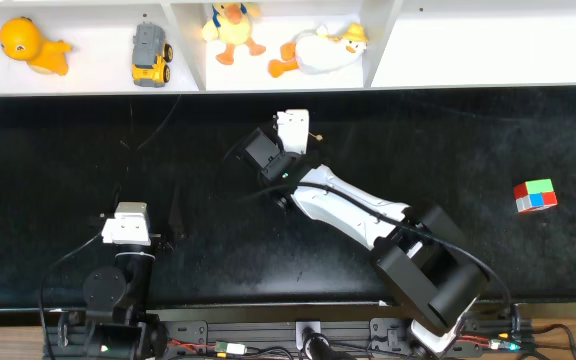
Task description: Store Toys
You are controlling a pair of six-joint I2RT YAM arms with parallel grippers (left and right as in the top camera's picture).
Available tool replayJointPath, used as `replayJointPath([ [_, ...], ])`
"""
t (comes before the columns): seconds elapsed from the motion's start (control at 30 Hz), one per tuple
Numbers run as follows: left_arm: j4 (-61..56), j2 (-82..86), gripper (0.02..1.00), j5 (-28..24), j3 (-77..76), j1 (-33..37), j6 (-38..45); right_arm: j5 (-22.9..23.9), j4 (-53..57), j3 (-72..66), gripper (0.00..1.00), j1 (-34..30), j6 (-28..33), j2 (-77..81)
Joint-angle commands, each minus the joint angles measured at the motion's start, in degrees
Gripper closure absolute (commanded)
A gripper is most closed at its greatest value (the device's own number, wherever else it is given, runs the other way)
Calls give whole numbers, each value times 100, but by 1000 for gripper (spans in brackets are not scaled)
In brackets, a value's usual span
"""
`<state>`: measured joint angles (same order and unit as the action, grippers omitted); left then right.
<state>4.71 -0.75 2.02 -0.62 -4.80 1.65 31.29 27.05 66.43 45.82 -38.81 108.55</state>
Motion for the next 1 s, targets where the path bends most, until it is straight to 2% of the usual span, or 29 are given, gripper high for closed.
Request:
replayJointPath([
  [0.03, -2, 59, 20, 50, 17, 28, 24, -149, -131, 188, 5, -17, 24, 225],
  [0.2, -2, 59, 20, 50, 17, 28, 24, -326, -157, 188, 5, -15, 24, 367],
  [0.33, -2, 59, 20, 50, 17, 28, 24, -334, -142, 188, 102, -15, 24, 367],
  [0.4, -2, 59, 20, 50, 17, 28, 24, -339, -138, 188, 237, -15, 24, 367],
  [0.47, -2, 59, 20, 50, 17, 28, 24, -337, -138, 188, 478, -15, 24, 367],
  [0.53, -2, 59, 20, 50, 17, 28, 24, -339, -138, 188, 590, -11, 24, 367],
  [0.83, -2, 59, 20, 50, 17, 28, 24, -448, -133, 188, 899, -17, 22, 315],
  [1.0, -2, 59, 20, 50, 17, 28, 24, -411, 125, 175, 932, -33, 22, 146],
])
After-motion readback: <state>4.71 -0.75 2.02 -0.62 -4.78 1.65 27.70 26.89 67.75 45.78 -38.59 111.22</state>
